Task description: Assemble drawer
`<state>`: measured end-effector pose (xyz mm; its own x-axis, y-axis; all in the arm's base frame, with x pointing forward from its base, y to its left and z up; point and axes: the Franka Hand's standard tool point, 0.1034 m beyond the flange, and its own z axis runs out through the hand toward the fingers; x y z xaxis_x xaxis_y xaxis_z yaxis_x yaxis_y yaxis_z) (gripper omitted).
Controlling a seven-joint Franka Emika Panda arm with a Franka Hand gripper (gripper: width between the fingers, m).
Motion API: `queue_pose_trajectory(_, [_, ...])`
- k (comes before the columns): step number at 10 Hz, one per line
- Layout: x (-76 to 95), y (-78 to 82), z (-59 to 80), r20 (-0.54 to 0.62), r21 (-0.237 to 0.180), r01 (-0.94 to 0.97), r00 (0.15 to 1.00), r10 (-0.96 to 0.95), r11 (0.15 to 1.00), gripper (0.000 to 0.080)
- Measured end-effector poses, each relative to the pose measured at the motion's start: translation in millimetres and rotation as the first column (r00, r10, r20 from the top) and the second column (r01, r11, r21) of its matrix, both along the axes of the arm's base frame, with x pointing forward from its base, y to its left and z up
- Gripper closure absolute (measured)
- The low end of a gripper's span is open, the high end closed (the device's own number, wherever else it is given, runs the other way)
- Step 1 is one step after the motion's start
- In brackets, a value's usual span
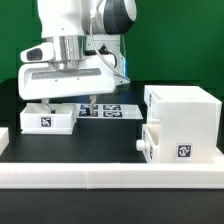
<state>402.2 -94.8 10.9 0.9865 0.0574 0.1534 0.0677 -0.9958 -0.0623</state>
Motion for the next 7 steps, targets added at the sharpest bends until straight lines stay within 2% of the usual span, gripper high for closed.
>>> queue_pose_trajectory(1, [-3.6, -1.0, -4.5, -0.008, 0.005, 0.008, 1.0, -0.007, 1.0, 0.0151])
queue_pose_trajectory(4, [-5.4, -1.0, -6.9, -0.005, 0.004, 0.011, 1.0, -0.011, 1.0, 0.0151])
queue_pose_trajectory(5, [-5.3, -0.5, -6.8, -0.005, 0.005, 0.01, 1.0, -0.01, 1.0, 0.0179])
queue_pose_trajectory(7, [-5.0, 0.4, -6.8, -0.005, 0.005, 0.007, 1.0, -0.007, 1.0, 0.045])
